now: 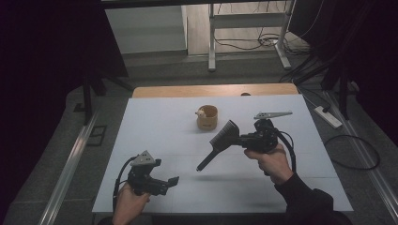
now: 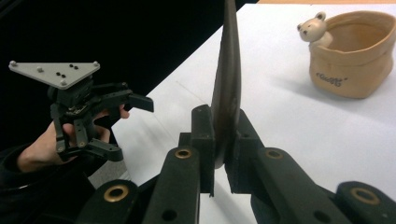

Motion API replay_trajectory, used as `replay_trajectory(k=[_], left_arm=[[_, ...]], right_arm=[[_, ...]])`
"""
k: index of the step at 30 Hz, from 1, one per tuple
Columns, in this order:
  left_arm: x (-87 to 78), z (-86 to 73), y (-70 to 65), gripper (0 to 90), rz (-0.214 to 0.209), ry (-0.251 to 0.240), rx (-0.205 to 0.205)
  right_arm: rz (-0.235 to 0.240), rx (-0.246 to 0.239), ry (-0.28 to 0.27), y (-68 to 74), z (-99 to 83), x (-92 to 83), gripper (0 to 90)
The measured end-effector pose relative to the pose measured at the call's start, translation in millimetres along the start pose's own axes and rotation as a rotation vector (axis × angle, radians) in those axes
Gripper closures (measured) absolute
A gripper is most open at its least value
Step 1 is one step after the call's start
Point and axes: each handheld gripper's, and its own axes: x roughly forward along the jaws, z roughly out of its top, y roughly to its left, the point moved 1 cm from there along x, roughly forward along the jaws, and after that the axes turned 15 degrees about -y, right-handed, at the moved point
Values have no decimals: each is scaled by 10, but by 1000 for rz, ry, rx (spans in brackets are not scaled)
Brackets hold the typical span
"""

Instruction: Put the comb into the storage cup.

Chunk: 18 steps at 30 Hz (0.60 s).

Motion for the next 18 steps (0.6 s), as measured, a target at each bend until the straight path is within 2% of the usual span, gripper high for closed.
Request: replay_trajectory(k=[5, 12, 18], left_arm=[[-70, -33, 36, 5, 12, -6, -18], [-175, -72, 81, 5, 37, 3, -17], [-286, -136, 138, 5, 55, -2, -42]], right_arm=[[-27, 5, -27, -17, 23, -24, 839], [-44, 19, -44, -46, 48, -39, 839], [-57, 21, -54, -88, 91, -56, 839]])
